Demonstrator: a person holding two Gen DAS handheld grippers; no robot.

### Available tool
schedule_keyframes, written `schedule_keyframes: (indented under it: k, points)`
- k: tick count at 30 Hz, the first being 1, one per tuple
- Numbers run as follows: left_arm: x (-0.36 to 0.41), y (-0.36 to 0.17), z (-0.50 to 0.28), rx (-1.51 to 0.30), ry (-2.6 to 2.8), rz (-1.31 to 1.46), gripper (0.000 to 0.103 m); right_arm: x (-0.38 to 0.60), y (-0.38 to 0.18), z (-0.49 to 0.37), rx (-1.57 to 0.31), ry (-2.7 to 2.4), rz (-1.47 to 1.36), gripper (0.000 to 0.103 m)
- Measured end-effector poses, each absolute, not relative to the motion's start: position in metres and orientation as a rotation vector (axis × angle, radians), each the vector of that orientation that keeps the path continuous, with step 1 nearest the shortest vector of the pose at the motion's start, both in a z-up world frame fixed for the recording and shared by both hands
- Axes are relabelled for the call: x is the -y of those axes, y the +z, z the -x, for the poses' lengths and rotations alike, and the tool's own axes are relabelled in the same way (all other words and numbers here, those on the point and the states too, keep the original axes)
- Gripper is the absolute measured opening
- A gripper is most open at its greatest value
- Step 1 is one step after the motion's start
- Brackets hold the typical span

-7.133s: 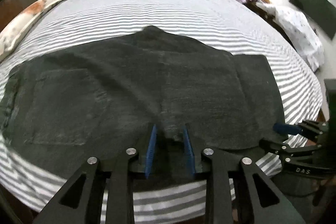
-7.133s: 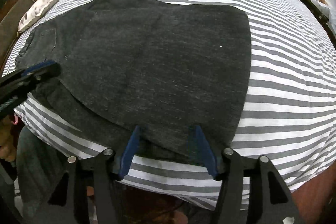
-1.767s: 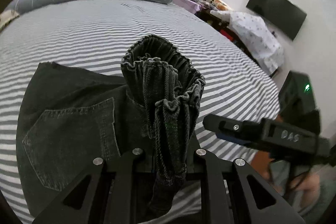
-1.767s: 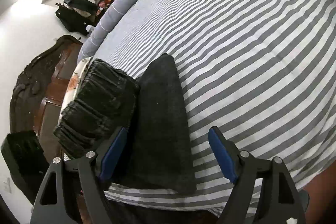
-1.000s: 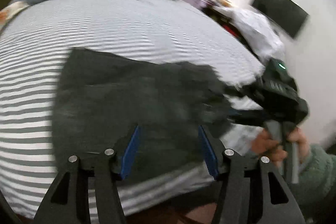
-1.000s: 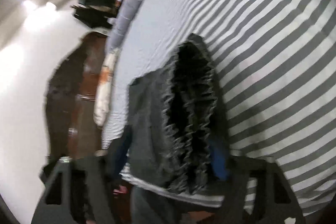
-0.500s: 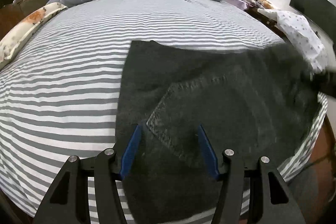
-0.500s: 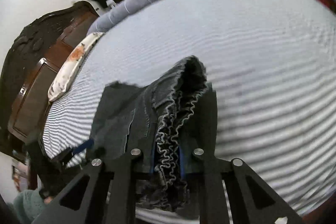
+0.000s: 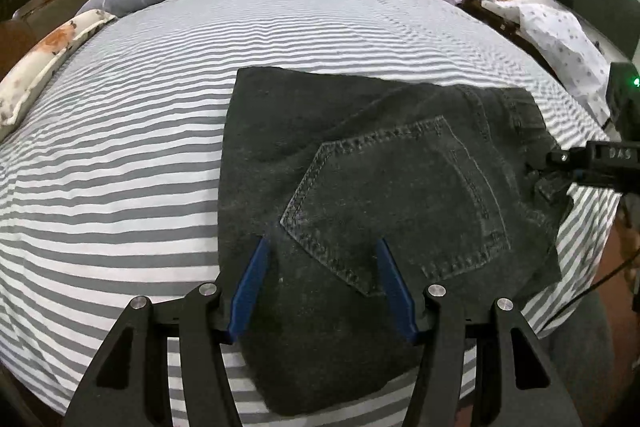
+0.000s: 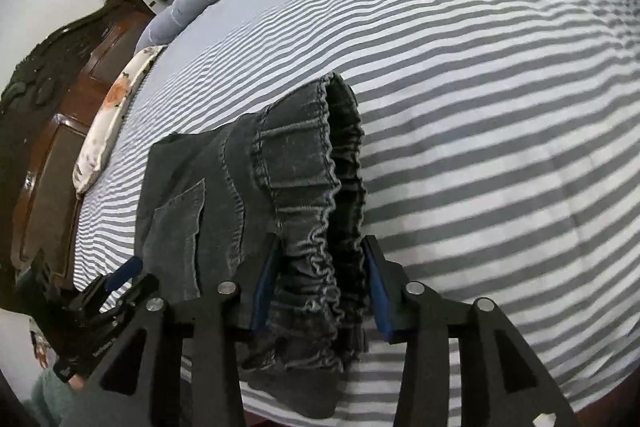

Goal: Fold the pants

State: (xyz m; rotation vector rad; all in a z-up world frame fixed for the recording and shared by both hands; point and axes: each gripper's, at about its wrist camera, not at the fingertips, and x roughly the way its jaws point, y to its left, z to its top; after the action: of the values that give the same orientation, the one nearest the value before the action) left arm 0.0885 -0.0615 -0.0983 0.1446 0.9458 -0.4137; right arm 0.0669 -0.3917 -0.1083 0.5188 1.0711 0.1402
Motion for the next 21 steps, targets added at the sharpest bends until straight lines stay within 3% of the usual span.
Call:
schedule_keyframes:
  k: [8,13,21]
  points:
    - [0.068,-0.103,-0.084,-0.961,-0.402,-0.245,0.059,0.390,-0.119,-0.060,-1.092,0.117,-0.559,0.042]
    - [0.071,-0.097,-0.080,-0.967,-0.353,-0.234,0.059,0.389,-0.113,-0.054,-1.095,0.095,-0.541,0.057]
    - [0.077,-0.094,-0.068,-0.980,-0.240,-0.224,0.062,0.359,-0.104,-0.035,-1.065,0.042,-0.411,0.064]
